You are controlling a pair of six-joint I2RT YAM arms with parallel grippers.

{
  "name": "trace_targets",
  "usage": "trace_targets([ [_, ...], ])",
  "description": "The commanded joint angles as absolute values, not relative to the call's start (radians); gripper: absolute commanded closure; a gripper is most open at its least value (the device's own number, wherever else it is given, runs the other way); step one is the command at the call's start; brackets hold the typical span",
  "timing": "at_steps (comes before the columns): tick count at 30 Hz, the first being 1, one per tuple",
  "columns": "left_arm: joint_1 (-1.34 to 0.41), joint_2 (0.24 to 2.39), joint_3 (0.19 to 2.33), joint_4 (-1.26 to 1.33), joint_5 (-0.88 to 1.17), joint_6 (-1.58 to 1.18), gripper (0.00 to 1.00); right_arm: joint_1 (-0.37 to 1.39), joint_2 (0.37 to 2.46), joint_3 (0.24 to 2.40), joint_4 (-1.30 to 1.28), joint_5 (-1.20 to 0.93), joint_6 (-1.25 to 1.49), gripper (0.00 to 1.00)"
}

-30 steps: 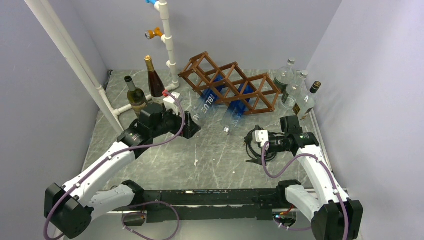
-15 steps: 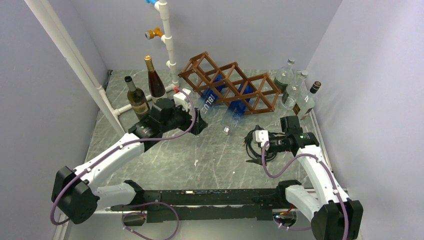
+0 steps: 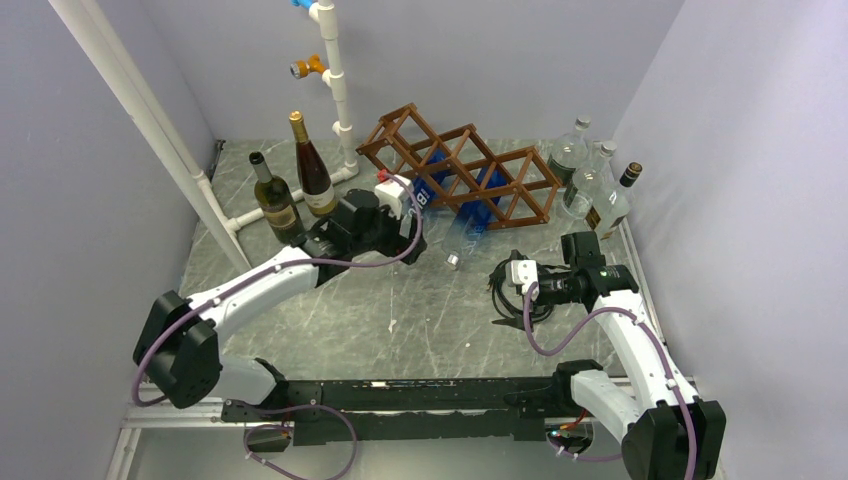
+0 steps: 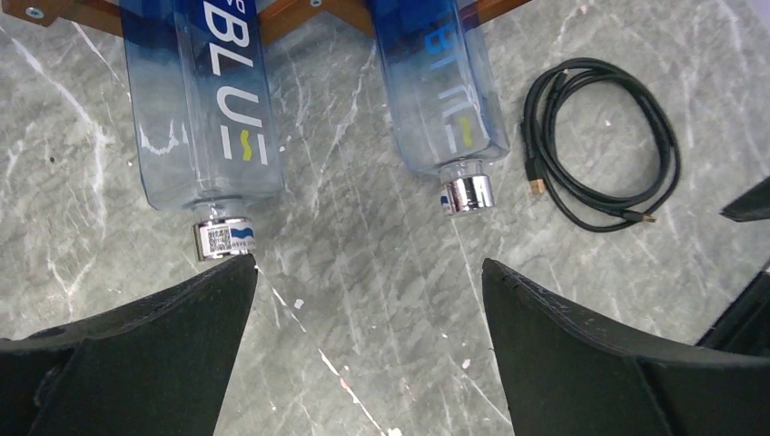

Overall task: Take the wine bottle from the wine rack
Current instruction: Pick up the wine bottle from the wine rack.

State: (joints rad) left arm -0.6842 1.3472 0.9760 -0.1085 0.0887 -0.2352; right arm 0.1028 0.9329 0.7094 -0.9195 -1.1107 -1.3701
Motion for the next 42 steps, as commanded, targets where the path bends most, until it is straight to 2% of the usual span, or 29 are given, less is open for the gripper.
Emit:
trace_targets([
  [1, -0.714, 1.404, 1.044, -0.051, 0.006, -0.183, 0.0, 0.098, 0.927, 0.74, -0.917, -1.162, -1.394, 0.0],
  [15, -0.729, 1.631, 1.191, -0.105, -0.226, 0.079, 0.0, 0.095, 0.925, 0.741, -0.92, -1.164, -1.397, 0.0],
  [28, -0.732, 1.765, 1.264, -0.067, -0.275, 0.215, 0.0, 0.094, 0.93, 0.739, -0.92, -1.165, -1.398, 0.0],
  [42, -0.745, 1.937, 1.374, -0.1, -0.428, 0.313, 0.0, 0.094, 0.931, 0.74, -0.922, -1.167, -1.4, 0.0],
])
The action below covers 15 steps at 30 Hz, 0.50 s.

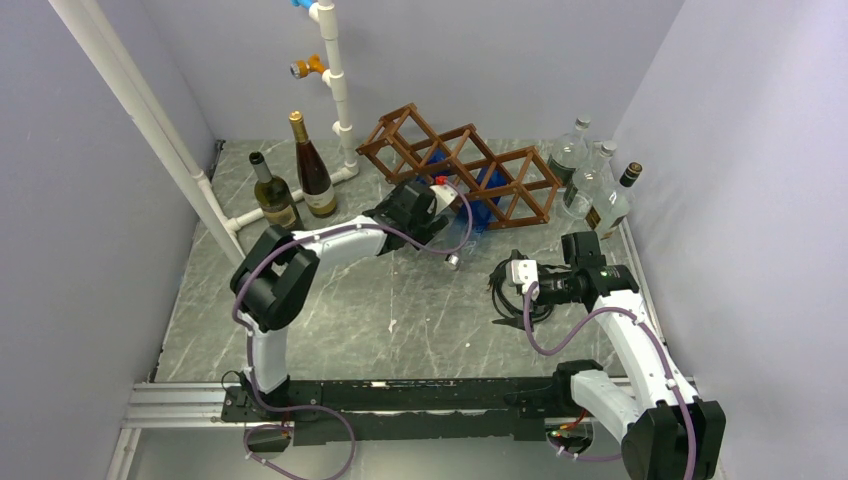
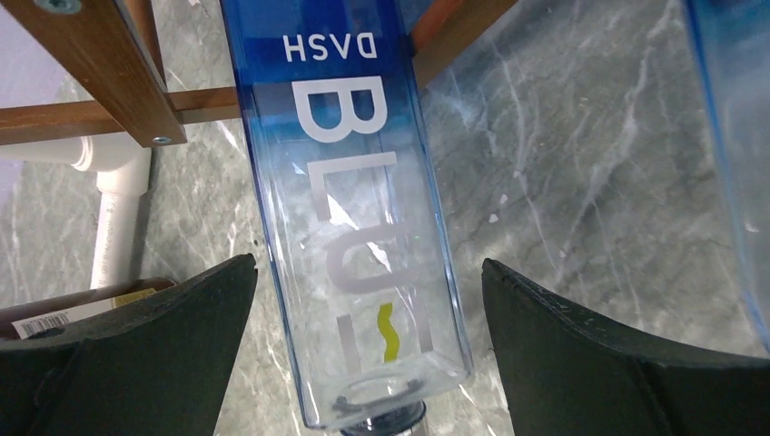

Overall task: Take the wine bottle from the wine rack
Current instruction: Pick up the wine bottle from the wine rack.

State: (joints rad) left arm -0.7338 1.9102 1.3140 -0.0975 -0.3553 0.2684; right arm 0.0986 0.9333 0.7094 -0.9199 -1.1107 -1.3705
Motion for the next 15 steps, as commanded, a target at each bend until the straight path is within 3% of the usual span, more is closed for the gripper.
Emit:
trace_targets([
  [1, -0.747, 1.947, 1.381, -0.1, -0.44, 0.317, 0.01, 0.095, 0.931, 0.739, -0.922, -1.167, -1.4, 0.0],
  [15, -0.773, 2.084, 1.459, -0.052, -0.619, 0.41, 0.07, 0.094, 0.931, 0.738, -0.921, -1.167, -1.399, 0.0],
])
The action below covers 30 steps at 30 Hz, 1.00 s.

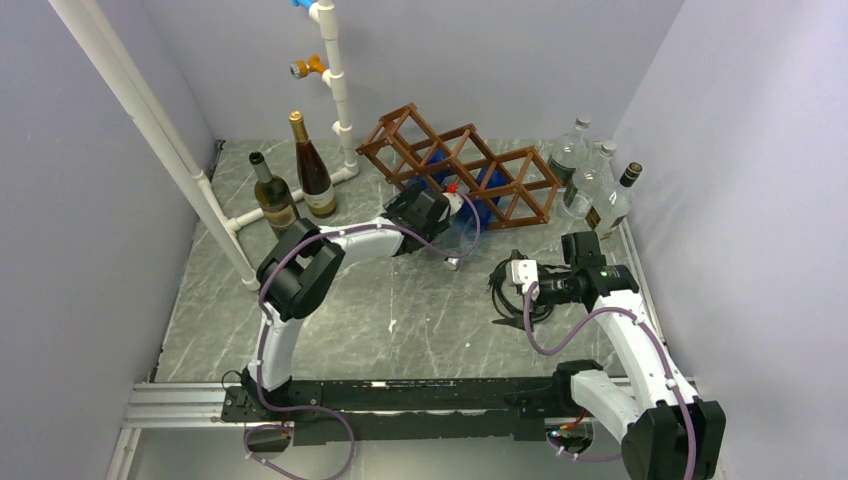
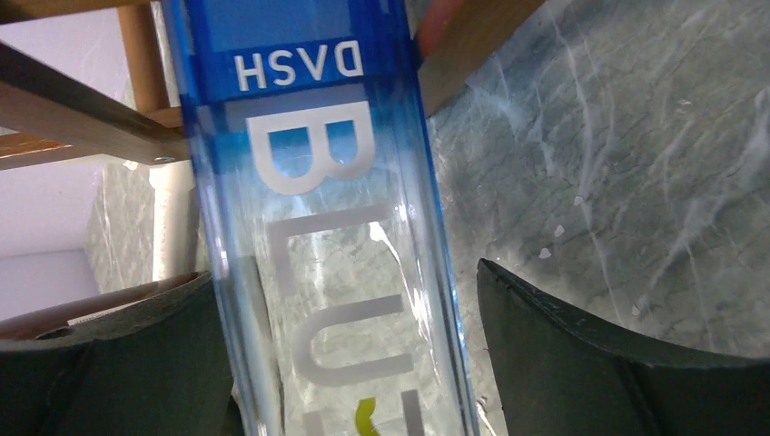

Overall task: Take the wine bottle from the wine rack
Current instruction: Pick up the wine bottle from the wine rack.

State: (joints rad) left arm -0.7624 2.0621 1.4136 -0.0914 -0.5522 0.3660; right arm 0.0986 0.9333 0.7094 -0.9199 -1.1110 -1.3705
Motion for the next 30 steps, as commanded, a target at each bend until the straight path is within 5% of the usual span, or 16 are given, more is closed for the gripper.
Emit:
trace_targets([
  [1, -0.774, 2.089, 1.465, -0.051, -0.623, 0.413, 0.08, 0.094, 0.932, 0.738, -0.922, -1.168, -1.399, 0.0],
  [19, -0.788, 2.115, 1.471, -0.019, -0.689, 0.446, 0.24, 0.094, 0.928, 0.738, -0.922, -1.167, -1.399, 0.0],
  [22, -0.79, 2.113, 1.467, -0.018, -0.697, 0.449, 0.39, 0.094, 0.928, 0.738, -0.921, -1.168, -1.399, 0.0],
  [26, -0.794, 2.095, 1.44, 0.013, -0.719, 0.455, 0.77, 0.095, 0.928, 0.738, -0.923, -1.167, -1.399, 0.0],
  [30, -0.799, 2.063, 1.391, 0.054, -0.731, 0.46, 0.97, 0.093, 0.927, 0.738, -0.923, -1.167, -1.4, 0.0],
])
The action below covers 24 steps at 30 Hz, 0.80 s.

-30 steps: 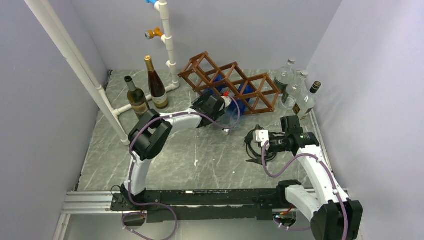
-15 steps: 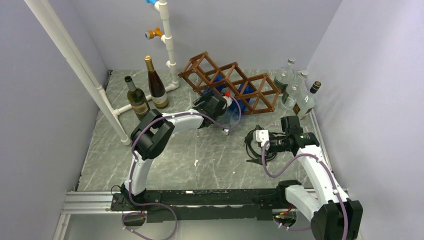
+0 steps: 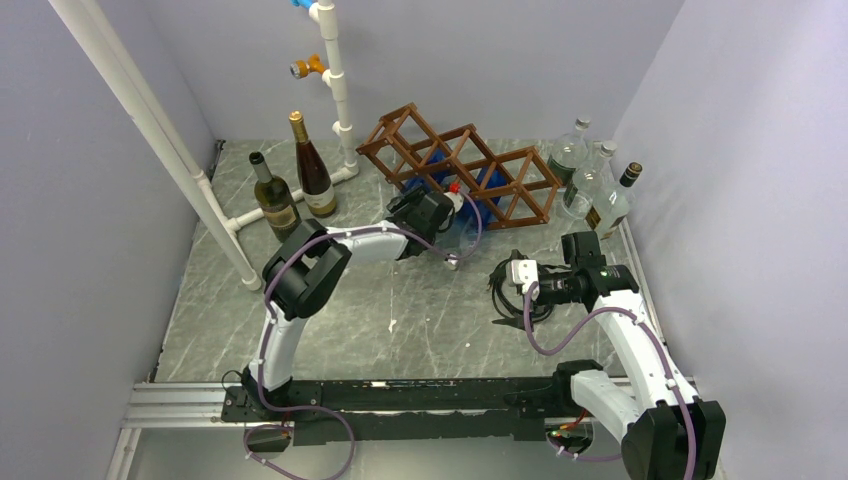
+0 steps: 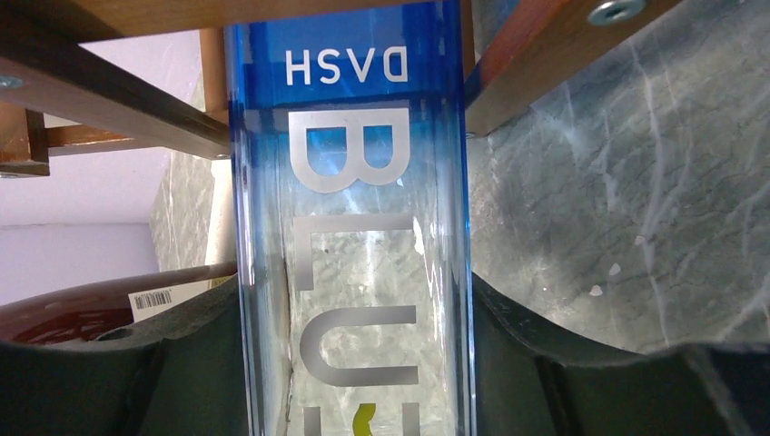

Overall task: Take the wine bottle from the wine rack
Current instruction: Pick up the wine bottle from the wine rack.

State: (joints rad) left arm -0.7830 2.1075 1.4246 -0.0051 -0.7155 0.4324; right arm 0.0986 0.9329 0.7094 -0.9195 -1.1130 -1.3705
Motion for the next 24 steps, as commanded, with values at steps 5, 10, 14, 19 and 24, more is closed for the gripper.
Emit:
trace_targets([
  [5, -0.818, 1.988, 1.295, 0.148, -0.772, 0.486, 1.0, 0.092, 0.926, 0.738, -0.923, -1.167, -1.401, 0.0],
  [10, -0.84, 1.909, 1.194, 0.254, -0.819, 0.519, 1.0, 0.092, 0.925, 0.739, -0.925, -1.168, -1.402, 0.0],
  [14, -0.856, 1.841, 1.122, 0.289, -0.831, 0.511, 1.0, 0.093, 0.926, 0.739, -0.926, -1.169, -1.404, 0.0],
  [19, -0.878, 1.752, 1.046, 0.223, -0.811, 0.442, 1.0, 0.093, 0.925, 0.739, -0.928, -1.168, -1.406, 0.0],
  [24, -0.903, 1.655, 0.955, 0.194, -0.817, 0.383, 1.0, 0.092, 0.925, 0.741, -0.93, -1.169, -1.408, 0.0],
])
